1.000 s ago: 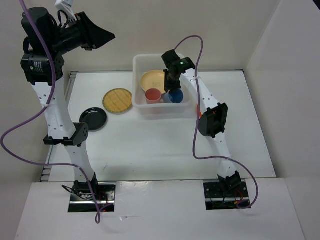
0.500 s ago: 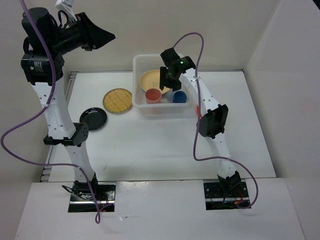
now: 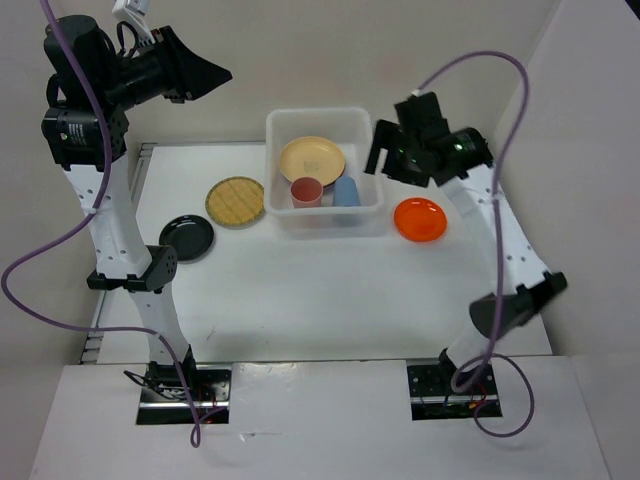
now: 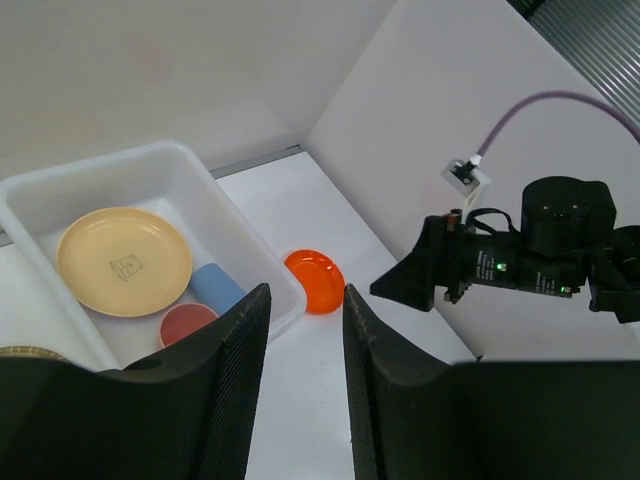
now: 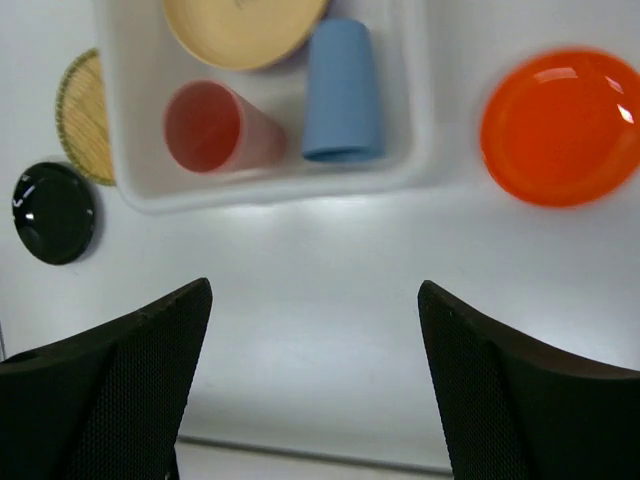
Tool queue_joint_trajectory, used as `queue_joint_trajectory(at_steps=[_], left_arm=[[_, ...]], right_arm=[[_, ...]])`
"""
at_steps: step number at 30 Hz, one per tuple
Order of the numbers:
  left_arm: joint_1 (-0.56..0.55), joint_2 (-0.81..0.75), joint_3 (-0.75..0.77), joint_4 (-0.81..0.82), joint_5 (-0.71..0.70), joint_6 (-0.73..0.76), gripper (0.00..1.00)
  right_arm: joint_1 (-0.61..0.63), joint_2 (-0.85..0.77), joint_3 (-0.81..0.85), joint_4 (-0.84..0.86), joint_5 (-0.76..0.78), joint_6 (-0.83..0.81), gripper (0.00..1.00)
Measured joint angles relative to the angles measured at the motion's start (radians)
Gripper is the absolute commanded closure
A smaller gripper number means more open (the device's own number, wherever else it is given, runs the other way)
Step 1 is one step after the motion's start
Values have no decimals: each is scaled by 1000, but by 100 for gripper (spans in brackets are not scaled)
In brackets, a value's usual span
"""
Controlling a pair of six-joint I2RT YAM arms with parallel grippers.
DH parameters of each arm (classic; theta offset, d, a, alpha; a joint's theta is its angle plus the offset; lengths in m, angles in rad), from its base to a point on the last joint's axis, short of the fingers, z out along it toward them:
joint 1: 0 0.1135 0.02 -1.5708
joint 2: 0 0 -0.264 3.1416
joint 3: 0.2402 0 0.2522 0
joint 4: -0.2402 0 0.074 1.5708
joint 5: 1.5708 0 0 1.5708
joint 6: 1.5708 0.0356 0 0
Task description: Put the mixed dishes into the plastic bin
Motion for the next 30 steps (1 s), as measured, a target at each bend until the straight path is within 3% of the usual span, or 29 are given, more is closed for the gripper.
queue_joint_trajectory(at_steps=[2,6,8,12,18,23,30], left_arm=[[0,0,0,0,8,1,57],[-5,0,0,-1,23,3,57],[-6,0,0,-2,29,4,57],[-6,0,0,-3,39,4,57],[-7,0,0,-3,44,5,53],[-7,0,0,-4,51,8,51],[-7,0,0,-6,56,22,44]], right_arm=[[-86,-143,-209,73,-65,14,12],[-397,-344,-656,290,-271,64,12],[-514,-370,-835,380,-355,97,12],[-605,-367,-1087,547,-491,171,12],[-696,-416,-1329,827,-580,346,12],[-708,-405,-1401,1028,-581,447,18],[-708,-264,-1460,1238,-568,544,18]])
